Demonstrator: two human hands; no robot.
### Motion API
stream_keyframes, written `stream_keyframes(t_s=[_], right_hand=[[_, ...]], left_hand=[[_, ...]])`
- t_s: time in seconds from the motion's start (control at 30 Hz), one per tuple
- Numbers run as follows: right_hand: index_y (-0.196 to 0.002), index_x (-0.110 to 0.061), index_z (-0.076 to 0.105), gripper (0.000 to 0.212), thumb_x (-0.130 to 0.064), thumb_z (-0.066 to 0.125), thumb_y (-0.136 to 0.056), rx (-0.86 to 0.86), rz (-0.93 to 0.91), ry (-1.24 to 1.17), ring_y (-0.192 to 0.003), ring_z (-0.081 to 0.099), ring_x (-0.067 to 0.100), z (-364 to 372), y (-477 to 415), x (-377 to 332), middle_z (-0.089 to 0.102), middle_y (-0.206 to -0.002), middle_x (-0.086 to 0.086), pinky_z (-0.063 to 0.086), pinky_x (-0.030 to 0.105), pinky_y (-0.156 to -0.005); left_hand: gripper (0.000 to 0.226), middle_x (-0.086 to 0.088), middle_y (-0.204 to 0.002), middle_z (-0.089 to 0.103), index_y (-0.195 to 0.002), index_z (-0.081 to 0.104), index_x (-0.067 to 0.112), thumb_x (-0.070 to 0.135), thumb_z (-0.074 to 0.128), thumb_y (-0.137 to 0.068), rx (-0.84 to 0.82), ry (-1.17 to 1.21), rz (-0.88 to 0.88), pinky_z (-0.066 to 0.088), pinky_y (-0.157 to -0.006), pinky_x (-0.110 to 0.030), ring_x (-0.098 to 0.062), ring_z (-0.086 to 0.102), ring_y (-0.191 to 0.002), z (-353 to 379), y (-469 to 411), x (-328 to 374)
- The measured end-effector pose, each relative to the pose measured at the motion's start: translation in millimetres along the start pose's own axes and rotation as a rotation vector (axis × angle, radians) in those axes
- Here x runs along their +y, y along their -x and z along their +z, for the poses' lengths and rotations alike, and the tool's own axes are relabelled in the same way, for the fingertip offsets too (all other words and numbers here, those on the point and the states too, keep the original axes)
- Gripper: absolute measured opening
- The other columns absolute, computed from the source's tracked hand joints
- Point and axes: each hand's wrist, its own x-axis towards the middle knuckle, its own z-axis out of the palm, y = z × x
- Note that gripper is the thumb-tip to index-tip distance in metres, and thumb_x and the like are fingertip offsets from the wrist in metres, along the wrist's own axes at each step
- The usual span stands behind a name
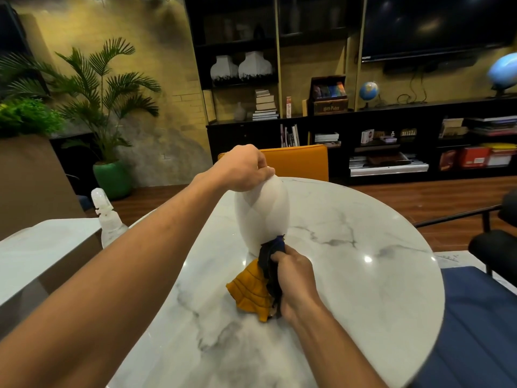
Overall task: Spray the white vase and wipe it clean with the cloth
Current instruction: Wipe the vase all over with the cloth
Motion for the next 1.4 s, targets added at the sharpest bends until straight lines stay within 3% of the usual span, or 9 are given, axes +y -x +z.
stream_keyframes(t_s=[0.13,0.4,0.63,0.8,0.93,1.07,1.17,1.23,1.4], right_hand=[[-0.098,-0.020,0.073,0.028,-0.004,0.050,-0.094,-0.025,-0.036,0.055,-0.073,0.061,0.024,-3.7,-1.4,0.0,0.066,-0.080,0.011,0.052,0.034,-0.065],[-0.104,-0.025,0.073,0.028,-0.008,0.053,-0.095,-0.051,-0.065,0.084,-0.094,0.070,0.025,-1.3,1.4,-0.6,0.075,-0.101,0.007,0.059,0.037,-0.084],[-0.105,-0.028,0.073,0.028,-0.010,0.053,-0.095,-0.076,-0.083,0.125,-0.099,0.070,0.025,-0.6,2.5,0.3,0.076,-0.101,0.006,0.060,0.041,-0.089],[-0.120,-0.036,0.064,0.035,-0.011,0.052,-0.100,-0.070,-0.212,0.134,-0.100,0.066,0.005,5.3,16.0,1.5,0.072,-0.107,-0.011,0.055,0.019,-0.083],[-0.144,-0.037,0.054,0.045,-0.017,0.051,-0.104,0.122,-0.414,0.115,-0.124,0.057,0.004,14.6,26.4,0.2,0.062,-0.134,-0.018,0.048,0.018,-0.100],[-0.156,-0.033,0.037,0.053,-0.021,0.049,-0.106,0.177,-0.570,0.111,-0.122,0.046,-0.005,22.1,25.5,-22.2,0.053,-0.138,-0.020,0.039,-0.005,-0.085],[-0.160,-0.029,0.029,0.057,-0.022,0.047,-0.107,0.199,-0.689,0.233,-0.141,0.044,0.010,33.3,14.1,-40.1,0.047,-0.155,-0.010,0.042,0.022,-0.112],[-0.161,-0.026,0.025,0.058,-0.021,0.046,-0.107,0.181,-0.724,0.330,-0.145,0.042,0.018,42.5,5.4,-48.1,0.044,-0.159,-0.003,0.041,0.038,-0.117],[-0.163,-0.023,0.019,0.062,-0.019,0.046,-0.107,0.113,-0.697,0.555,-0.141,0.046,0.023,57.2,-9.1,-56.8,0.046,-0.156,0.000,0.039,0.047,-0.117]], left_hand=[[0.027,-0.003,-0.119,0.066,-0.112,0.073,0.015,0.034,0.058,-0.101,0.005,0.014,0.006,0.044,-0.077,-0.027,-0.017,0.058,-0.098,1.1,1.2,0.4],[0.021,-0.002,-0.132,0.057,-0.117,0.069,0.020,0.028,0.058,-0.101,-0.018,-0.040,0.053,0.045,-0.089,-0.031,-0.021,0.053,-0.109,-2.3,-0.7,-3.9],[0.013,0.001,-0.133,0.058,-0.107,0.069,0.026,0.018,0.060,-0.100,-0.103,0.045,0.128,0.049,-0.105,-0.042,-0.023,0.055,-0.121,-9.3,2.0,-24.3],[0.024,0.002,-0.135,0.058,-0.122,0.068,0.021,0.018,0.058,-0.101,-0.099,0.099,0.120,0.047,-0.104,-0.037,-0.020,0.053,-0.122,-7.8,4.8,-28.4],[0.024,0.003,-0.137,0.058,-0.123,0.068,0.022,0.020,0.057,-0.101,-0.095,0.110,0.124,0.046,-0.100,-0.034,-0.019,0.054,-0.121,-6.0,4.7,-31.4],[0.022,0.004,-0.141,0.056,-0.120,0.068,0.024,0.021,0.055,-0.102,-0.085,0.121,0.135,0.047,-0.102,-0.034,-0.019,0.052,-0.124,-2.6,5.0,-34.7],[0.020,0.005,-0.141,0.056,-0.116,0.068,0.024,0.021,0.054,-0.103,-0.078,0.118,0.145,0.047,-0.103,-0.035,-0.020,0.053,-0.124,-2.0,5.4,-35.6],[0.020,0.004,-0.141,0.056,-0.114,0.067,0.024,0.017,0.052,-0.103,-0.074,0.105,0.156,0.048,-0.103,-0.035,-0.021,0.053,-0.125,-2.2,5.9,-36.0],[0.034,0.000,-0.146,0.054,-0.128,0.064,0.018,0.003,0.046,-0.103,-0.060,0.077,0.158,0.044,-0.109,-0.033,-0.021,0.048,-0.135,-2.0,5.8,-37.7]])
